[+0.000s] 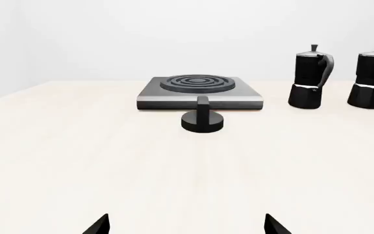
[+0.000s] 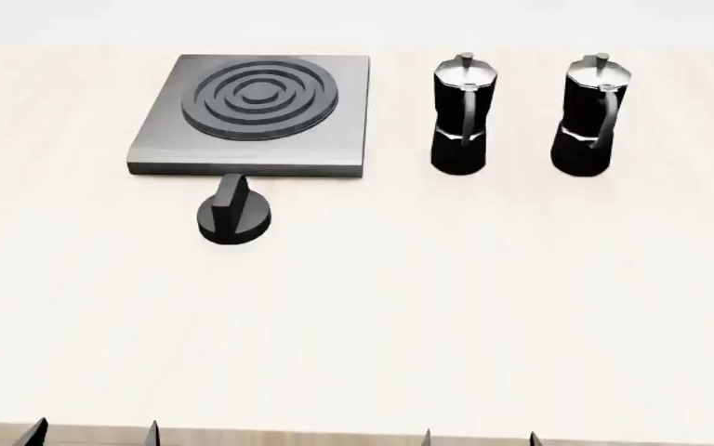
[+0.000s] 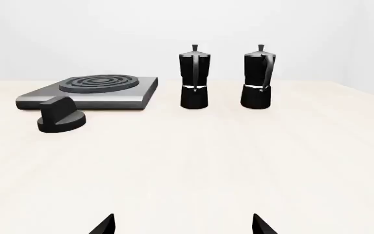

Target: Put both moka pots on the stove.

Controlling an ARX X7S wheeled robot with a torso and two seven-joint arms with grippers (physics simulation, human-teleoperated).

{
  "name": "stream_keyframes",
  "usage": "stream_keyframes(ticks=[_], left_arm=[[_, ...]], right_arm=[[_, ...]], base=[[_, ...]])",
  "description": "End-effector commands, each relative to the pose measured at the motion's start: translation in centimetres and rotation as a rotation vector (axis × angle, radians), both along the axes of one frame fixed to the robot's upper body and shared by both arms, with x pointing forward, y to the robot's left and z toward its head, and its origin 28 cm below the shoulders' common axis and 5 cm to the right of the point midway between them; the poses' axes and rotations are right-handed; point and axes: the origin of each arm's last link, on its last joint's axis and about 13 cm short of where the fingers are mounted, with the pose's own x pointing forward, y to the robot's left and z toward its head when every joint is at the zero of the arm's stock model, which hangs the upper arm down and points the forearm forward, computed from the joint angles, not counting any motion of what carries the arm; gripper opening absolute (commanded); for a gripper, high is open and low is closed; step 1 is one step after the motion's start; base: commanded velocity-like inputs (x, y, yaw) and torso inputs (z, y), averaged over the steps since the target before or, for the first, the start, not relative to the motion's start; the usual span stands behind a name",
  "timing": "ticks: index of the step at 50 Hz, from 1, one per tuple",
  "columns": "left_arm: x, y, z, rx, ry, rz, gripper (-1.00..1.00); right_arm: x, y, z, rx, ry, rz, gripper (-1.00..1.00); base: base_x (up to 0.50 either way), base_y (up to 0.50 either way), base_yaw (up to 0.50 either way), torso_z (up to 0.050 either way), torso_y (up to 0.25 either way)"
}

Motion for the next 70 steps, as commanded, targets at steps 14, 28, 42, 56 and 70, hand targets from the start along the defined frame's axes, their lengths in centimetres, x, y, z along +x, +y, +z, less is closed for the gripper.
stream_keyframes(ticks=[14, 28, 42, 56, 70], left_arm=[[0.1, 0.0, -0.1, 0.003, -0.004, 0.008, 1.0], [-0.4, 0.1, 2.0, -0.001, -0.06, 0.015, 1.0], [-3.5, -0.3, 9.2, 0.006, -0.289, -0.002, 1.0], [-6.0, -0.2, 13.1, 0.027, -0.437, 0.007, 1.0], [-5.8, -0.3, 12.8, 0.033, -0.43, 0.006, 1.0]], right_arm=[[0.0, 0.1, 0.1, -0.016, -0.007, -0.004, 1.0], [-0.6, 0.3, 2.7, -0.029, -0.087, 0.0, 1.0], [-3.8, 1.1, 9.7, -0.071, -0.317, 0.041, 1.0], [-6.0, 1.3, 13.5, -0.039, -0.46, 0.034, 1.0], [-6.0, 1.4, 13.3, -0.024, -0.438, 0.059, 1.0]], base=[[0.0, 0.0, 0.0, 0.0, 0.0], [0.0, 0.0, 0.0, 0.0, 0.0], [0.0, 0.0, 0.0, 0.0, 0.0], [0.0, 0.0, 0.0, 0.0, 0.0], [0.05, 0.0, 0.0, 0.0, 0.0]])
